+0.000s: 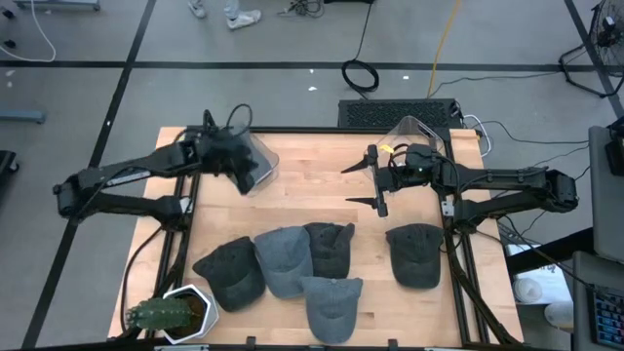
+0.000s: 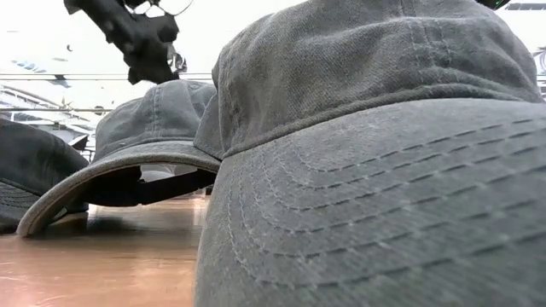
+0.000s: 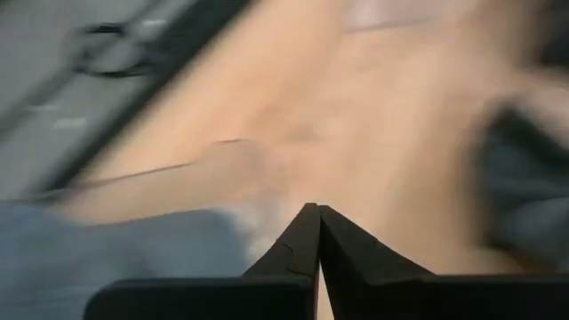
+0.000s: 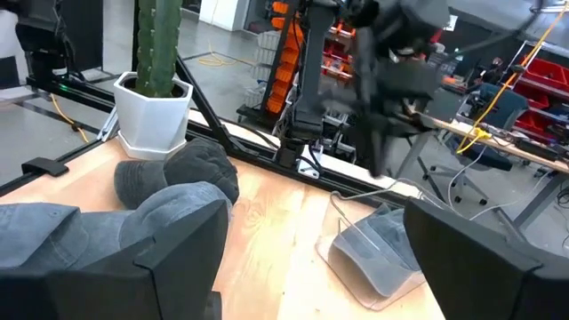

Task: Pick & Place hat
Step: Put the left blue cap into the left transparent bin

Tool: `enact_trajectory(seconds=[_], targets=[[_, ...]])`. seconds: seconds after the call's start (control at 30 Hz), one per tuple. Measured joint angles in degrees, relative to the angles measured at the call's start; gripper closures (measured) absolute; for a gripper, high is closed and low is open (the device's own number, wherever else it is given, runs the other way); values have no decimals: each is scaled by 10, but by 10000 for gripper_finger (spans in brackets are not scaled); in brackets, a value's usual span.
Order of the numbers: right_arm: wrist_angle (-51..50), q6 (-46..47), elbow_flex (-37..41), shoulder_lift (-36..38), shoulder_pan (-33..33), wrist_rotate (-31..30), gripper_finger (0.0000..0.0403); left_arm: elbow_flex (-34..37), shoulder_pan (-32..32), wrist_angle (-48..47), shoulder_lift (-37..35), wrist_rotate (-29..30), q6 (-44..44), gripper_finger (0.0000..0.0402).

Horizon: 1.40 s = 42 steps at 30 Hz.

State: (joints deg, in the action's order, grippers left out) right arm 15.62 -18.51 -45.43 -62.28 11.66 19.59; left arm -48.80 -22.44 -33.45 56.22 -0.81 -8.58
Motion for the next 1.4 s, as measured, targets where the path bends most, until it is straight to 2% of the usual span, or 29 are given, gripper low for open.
enact_trajectory(seconds=[0.17, 0.27, 0.37, 0.5, 0.57, 0.7, 0.83, 0.93, 1.1, 1.4], targets=[[-6, 3, 0, 0, 0, 0, 74, 2, 20, 2, -9, -76, -114, 376], [-8, 7, 0, 0, 0, 0, 74, 2, 36, 10, 20, -96, -146, 335], [-9, 9, 0, 0, 0, 1, 74, 3, 72, 21, 78, -111, -146, 278], [-9, 9, 0, 0, 0, 1, 74, 3, 115, 86, 162, -259, -88, 204], [-9, 9, 0, 0, 0, 1, 74, 2, 130, 127, 198, -302, -78, 176], [-10, 9, 0, 0, 0, 1, 74, 2, 137, 151, 230, -305, -78, 137], [-11, 9, 0, 0, 0, 1, 74, 2, 137, 142, 234, -289, -64, 120], [-16, 9, 0, 0, 0, 1, 74, 2, 134, 140, 234, -274, -52, 117], [-27, 9, 0, 0, 0, 1, 74, 2, 128, 140, 237, -306, -55, 117], [-28, 9, 0, 0, 0, 2, 74, 3, 167, 145, 265, -317, -63, 117]])
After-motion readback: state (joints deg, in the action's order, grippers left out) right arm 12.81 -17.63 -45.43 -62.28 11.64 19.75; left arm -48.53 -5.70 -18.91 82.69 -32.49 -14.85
